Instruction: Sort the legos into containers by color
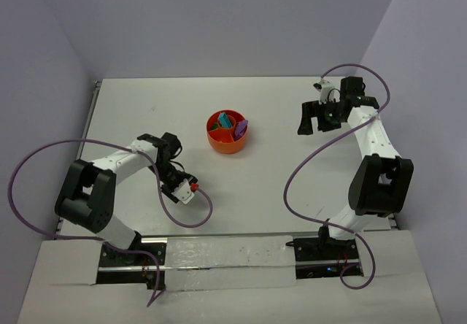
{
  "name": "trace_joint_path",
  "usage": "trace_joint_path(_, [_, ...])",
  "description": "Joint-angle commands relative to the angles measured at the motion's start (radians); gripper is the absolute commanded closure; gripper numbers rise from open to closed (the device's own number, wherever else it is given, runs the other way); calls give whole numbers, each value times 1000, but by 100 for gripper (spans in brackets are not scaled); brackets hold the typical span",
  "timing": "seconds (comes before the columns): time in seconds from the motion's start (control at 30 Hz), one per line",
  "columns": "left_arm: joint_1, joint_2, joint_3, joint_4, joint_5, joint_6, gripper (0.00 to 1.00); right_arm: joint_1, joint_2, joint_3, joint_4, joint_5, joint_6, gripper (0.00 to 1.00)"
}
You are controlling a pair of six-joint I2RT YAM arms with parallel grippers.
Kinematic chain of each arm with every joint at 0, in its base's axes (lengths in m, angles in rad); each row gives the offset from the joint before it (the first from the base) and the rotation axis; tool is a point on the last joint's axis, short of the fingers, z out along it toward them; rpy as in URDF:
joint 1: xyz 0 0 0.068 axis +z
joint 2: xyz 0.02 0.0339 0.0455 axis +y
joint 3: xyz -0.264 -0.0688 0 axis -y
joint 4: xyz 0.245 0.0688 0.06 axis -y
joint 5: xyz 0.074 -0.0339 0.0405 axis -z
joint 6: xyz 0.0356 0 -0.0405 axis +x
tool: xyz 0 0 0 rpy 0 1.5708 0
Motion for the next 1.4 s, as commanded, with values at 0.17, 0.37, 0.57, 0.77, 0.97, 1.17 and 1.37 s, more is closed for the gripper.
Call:
trace_joint_path(0.17, [-3,37,51,-51,-11,130,43,-8,-32,13,-8,13,-12,0])
trace_joint_path(0.37, [2,38,40,-64,-25,151,44,-8,-23,21,-8,14,-9,0])
trace_joint_path(0.57, [6,60,44,-53,-39,141,47,-9,-16,26,-9,12,-8,0])
trace_joint_path(0.77, [6,64,30,-25,-67,153,49,-8,-11,35,-14,15,-10,0])
trace_joint_path(0.97, [7,57,6,-10,-86,173,50,-8,-2,46,-18,14,-5,0])
trace_joint_path(1.17, [5,29,-45,50,-101,180,51,-8,4,52,-19,14,-2,0])
trace_joint_path(1.37, [7,14,-84,120,-109,185,53,-8,11,64,-23,14,1,0])
